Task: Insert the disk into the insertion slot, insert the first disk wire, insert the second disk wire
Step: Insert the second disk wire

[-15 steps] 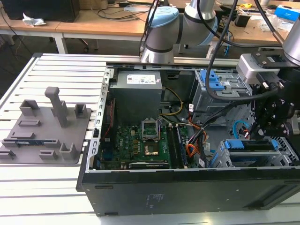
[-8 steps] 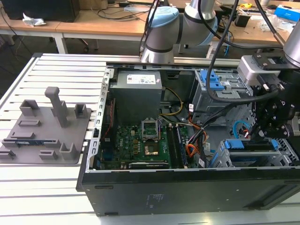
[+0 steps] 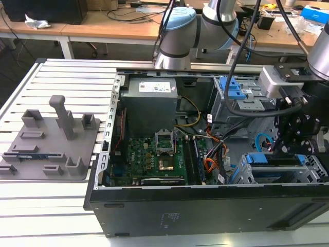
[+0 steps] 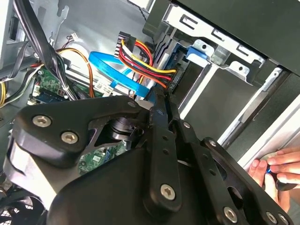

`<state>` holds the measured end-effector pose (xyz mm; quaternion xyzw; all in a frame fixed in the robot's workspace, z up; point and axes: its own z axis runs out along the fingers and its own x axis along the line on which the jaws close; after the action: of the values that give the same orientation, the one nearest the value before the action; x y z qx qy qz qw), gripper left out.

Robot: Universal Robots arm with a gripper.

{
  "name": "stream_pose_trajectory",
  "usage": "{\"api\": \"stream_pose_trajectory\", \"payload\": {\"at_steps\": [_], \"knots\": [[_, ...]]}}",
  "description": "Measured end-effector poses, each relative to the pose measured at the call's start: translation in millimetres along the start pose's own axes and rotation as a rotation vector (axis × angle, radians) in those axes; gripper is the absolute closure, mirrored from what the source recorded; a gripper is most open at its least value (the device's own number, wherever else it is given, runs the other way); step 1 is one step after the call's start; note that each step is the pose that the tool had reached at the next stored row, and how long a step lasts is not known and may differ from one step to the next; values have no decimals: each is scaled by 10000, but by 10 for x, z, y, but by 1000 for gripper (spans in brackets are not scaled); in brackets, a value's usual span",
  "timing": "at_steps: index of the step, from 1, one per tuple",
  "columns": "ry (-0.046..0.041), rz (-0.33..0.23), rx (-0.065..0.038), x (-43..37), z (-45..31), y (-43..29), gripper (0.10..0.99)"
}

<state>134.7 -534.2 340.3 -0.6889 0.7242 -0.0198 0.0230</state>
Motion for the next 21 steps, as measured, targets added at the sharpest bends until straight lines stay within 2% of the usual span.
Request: {"api": "stream_pose_trajectory", "payload": {"at_steps": [4,8,12,21], "knots": [[-4,5,0,0,9,1,925],[3,4,0,-7,-63,1,925],[7,5,0,6,-65,4,925],[19,4,-5,8,25,7,925]]}}
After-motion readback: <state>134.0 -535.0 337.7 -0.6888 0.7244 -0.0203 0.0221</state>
